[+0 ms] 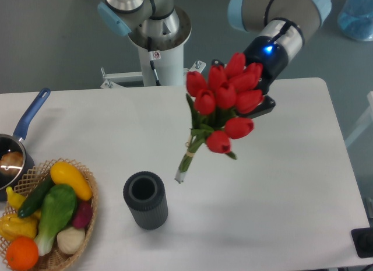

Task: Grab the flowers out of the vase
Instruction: 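Lift the gripped tulips up and out of the grey vase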

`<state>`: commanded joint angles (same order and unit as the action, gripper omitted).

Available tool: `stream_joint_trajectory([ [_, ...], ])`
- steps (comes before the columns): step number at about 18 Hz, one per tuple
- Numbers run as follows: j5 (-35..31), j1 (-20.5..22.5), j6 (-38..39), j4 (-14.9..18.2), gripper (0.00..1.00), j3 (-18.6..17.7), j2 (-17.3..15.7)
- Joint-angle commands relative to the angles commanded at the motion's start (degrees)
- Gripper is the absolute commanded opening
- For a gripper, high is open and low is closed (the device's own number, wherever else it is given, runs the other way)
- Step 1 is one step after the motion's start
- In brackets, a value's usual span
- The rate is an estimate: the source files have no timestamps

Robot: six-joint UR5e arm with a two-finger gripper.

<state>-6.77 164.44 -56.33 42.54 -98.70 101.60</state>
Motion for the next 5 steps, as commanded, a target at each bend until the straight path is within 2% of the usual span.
stream_joint_trajectory([
  [5, -0.1, 1.8, -0.3, -0.1, 0.32, -0.1, 0.1],
])
